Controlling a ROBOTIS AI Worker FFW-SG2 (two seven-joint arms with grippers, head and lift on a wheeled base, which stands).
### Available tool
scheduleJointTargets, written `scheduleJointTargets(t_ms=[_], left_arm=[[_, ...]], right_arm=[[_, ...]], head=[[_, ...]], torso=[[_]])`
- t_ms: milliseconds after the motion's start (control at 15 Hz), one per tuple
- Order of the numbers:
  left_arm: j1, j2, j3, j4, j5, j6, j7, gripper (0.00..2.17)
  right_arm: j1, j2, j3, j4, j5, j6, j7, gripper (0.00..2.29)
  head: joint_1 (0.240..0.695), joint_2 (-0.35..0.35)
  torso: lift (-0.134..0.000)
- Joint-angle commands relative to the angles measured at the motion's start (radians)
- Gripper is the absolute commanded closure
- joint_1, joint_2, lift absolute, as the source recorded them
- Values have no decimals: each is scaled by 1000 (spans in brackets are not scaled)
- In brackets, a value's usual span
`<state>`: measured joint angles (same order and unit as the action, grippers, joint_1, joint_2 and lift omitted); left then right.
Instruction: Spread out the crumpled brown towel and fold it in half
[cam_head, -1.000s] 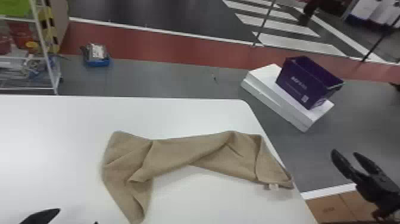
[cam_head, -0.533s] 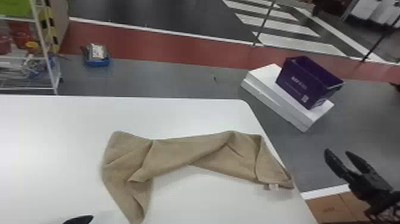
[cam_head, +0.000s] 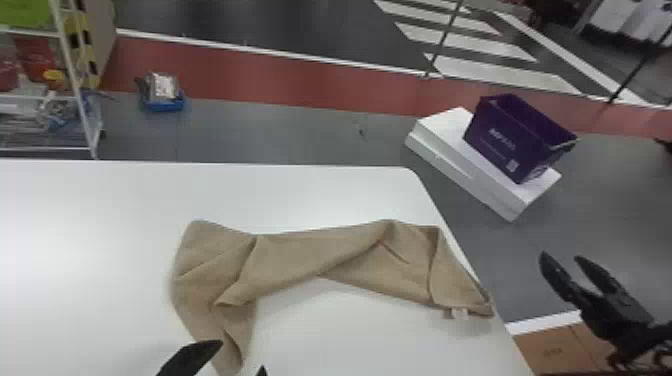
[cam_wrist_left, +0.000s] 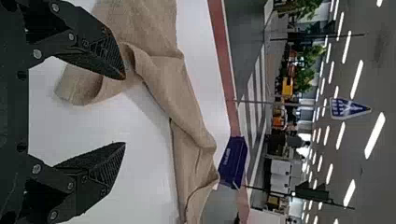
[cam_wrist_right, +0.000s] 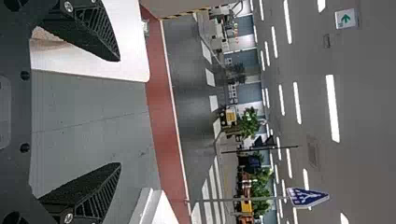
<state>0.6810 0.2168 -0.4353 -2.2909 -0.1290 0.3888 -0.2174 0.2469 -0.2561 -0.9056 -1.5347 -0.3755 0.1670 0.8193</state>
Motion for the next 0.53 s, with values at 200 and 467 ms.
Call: scheduleJointTargets(t_ms=[200, 467], left_arm=[[-129, -11, -143, 151, -52, 22, 66, 458], [-204, -48, -157, 202, -67, 89, 76, 458]], right_arm=[[0, 1, 13, 8, -3, -14, 12, 83], [3, 1, 4, 11, -8, -20, 21, 83]], head=[[695, -350], [695, -350]], torso=[[-124], [-124]])
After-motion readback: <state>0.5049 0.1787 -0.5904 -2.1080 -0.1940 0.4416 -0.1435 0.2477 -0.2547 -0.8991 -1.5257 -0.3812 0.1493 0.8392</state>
